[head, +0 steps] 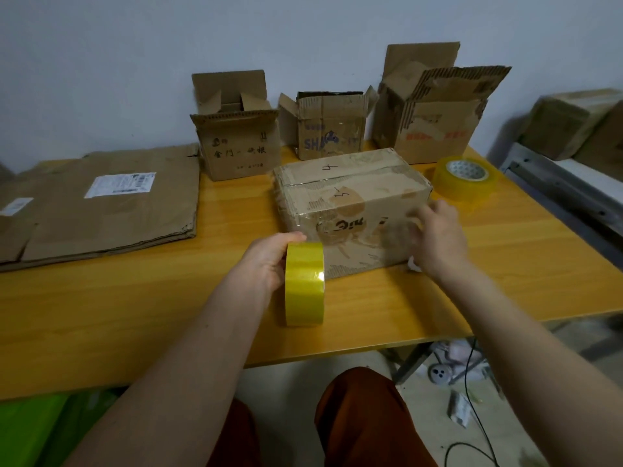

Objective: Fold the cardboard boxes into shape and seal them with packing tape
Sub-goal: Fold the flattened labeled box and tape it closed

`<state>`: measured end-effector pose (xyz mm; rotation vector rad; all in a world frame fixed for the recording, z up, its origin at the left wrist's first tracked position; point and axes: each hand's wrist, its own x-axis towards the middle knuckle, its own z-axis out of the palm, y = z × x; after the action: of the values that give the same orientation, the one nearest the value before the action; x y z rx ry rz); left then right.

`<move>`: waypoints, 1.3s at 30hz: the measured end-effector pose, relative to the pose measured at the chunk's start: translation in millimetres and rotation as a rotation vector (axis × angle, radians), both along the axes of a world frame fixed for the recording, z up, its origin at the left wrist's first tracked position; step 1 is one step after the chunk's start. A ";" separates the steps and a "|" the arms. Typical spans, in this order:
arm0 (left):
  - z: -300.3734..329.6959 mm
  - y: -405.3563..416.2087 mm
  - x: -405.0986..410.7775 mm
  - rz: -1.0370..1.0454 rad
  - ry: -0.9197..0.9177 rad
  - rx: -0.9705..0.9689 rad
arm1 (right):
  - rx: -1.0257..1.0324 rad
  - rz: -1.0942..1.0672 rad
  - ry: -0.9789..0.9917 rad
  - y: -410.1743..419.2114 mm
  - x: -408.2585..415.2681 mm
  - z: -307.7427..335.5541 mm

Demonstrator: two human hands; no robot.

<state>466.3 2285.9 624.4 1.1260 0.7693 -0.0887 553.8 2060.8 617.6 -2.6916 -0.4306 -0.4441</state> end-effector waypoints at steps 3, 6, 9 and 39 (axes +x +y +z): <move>0.0 1.3 -0.7 -0.043 0.000 -0.002 | -0.053 0.465 -0.140 47.2 -14.1 15.0; 0.4 1.9 -0.1 -0.071 -0.038 -0.020 | -0.256 0.653 -0.096 84.2 -13.8 20.6; 0.3 4.6 -1.3 -0.114 -0.045 -0.053 | -0.401 0.662 -0.081 93.5 -4.3 10.4; 7.8 35.2 -69.5 0.022 -0.568 0.577 | 1.179 0.438 0.769 141.6 -94.2 25.4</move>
<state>396.8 2321.1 632.3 1.5880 0.2925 0.4835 459.7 2202.4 643.1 -1.3862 -0.3368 0.3822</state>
